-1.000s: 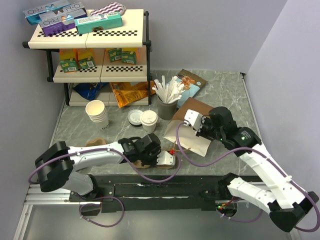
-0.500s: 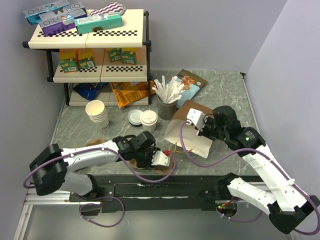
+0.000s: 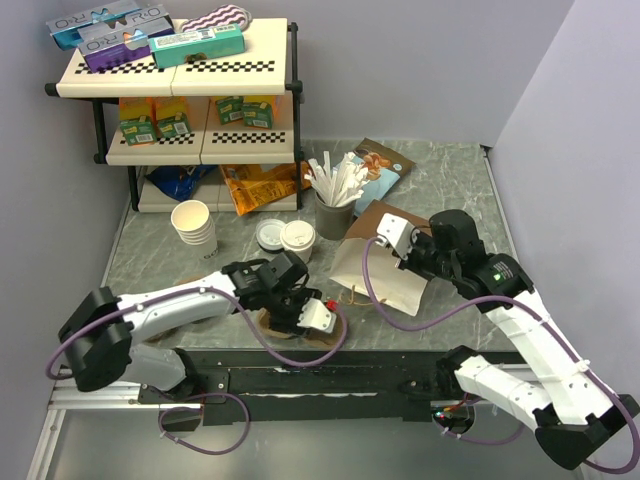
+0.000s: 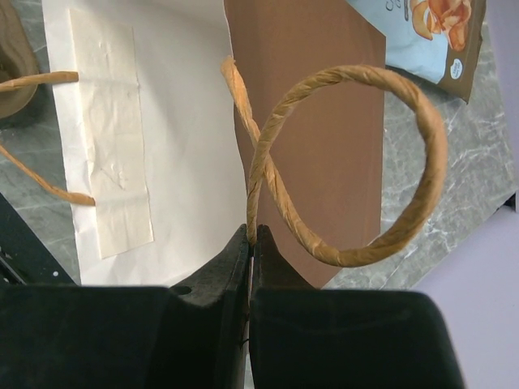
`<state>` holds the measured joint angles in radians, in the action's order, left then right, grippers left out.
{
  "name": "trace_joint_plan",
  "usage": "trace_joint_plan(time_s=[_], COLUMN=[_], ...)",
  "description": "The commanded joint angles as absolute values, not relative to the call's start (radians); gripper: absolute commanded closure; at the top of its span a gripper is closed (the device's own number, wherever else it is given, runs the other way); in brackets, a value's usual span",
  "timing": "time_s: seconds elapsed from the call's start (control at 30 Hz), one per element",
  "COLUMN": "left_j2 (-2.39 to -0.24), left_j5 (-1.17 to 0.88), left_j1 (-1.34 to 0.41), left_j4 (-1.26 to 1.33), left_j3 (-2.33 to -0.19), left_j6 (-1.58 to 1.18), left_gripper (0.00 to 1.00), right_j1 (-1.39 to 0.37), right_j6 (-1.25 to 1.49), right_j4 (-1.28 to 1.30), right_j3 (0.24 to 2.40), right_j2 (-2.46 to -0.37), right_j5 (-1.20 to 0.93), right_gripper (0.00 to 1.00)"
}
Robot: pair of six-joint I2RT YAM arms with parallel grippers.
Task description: Pack the takeout coffee
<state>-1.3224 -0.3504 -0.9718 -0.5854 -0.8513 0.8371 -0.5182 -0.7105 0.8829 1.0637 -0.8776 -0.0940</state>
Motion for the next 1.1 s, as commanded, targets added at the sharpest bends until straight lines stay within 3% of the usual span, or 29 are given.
trace_joint_plan(time_s=[0.0, 0.87, 1.07], left_j2=[-1.390, -1.489, -1.482], left_j5=[-0.380, -0.299, -0.302], left_j1=[-0.969, -0.969, -0.971], left_j4=[-0.577, -0.494, -0.514], left_j3=[-0.913, -0.856, -0.856], left_j6=[0.853, 0.848, 0.838], left_gripper=[0.41, 0.53, 0.74], right_j1=[-0.492, -0.451, -0.445], right_j6=[-0.706, -0.678, -0.673], right_j4=[0.859, 0.838, 0.838], right_j3=[1.086, 1.101, 1.108], right_j2=[-0.864, -0.899, -0.900], right_j5=[-0.113, -0.140, -0.140], right_gripper=[1.00, 1.00, 1.00])
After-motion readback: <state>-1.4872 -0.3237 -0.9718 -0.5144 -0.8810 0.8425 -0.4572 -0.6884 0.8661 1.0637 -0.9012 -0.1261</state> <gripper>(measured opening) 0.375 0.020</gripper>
